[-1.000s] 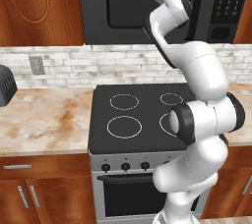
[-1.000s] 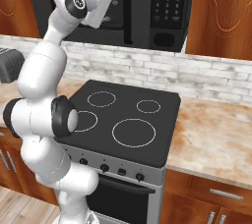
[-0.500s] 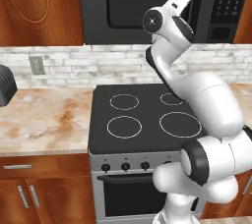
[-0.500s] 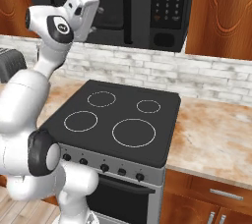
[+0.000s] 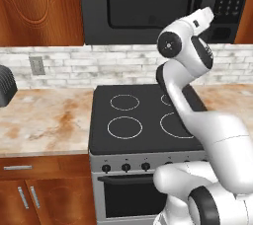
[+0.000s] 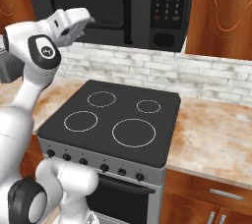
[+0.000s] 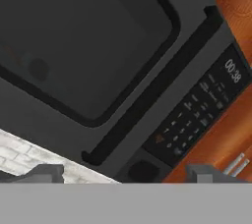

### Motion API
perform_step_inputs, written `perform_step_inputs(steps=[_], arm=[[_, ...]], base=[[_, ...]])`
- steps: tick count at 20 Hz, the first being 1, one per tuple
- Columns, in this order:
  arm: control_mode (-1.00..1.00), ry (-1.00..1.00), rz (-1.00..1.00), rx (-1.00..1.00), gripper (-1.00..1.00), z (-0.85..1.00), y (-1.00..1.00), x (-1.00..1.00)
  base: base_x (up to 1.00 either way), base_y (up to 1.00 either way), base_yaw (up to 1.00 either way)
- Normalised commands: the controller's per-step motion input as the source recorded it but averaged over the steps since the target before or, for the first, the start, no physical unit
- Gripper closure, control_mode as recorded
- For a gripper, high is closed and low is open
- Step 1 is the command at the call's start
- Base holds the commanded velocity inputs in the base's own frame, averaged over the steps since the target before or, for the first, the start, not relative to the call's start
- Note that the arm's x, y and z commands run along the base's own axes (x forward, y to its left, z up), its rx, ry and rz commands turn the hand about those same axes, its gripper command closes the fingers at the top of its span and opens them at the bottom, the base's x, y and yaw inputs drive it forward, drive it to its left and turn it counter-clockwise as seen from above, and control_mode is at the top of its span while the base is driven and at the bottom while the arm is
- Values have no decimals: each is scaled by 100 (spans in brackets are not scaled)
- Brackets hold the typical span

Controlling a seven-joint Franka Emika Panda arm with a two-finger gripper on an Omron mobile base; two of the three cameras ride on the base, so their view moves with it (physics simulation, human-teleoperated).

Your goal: Place the tupperware containing the shrimp and squash meal in the microwave. Close the microwave door and press the start button to reheat the meal.

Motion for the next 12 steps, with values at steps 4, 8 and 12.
perform_step_inputs(steps=[4, 8, 12], arm=[[-100, -16, -7, 70, -100, 65, -21, -92], [-100, -14, -4, 75, -100, 59, -33, -96], [-100, -17, 0, 73, -100, 6, -63, -58]], base=[[0, 0, 0], [0, 0, 0], [0, 0, 0]])
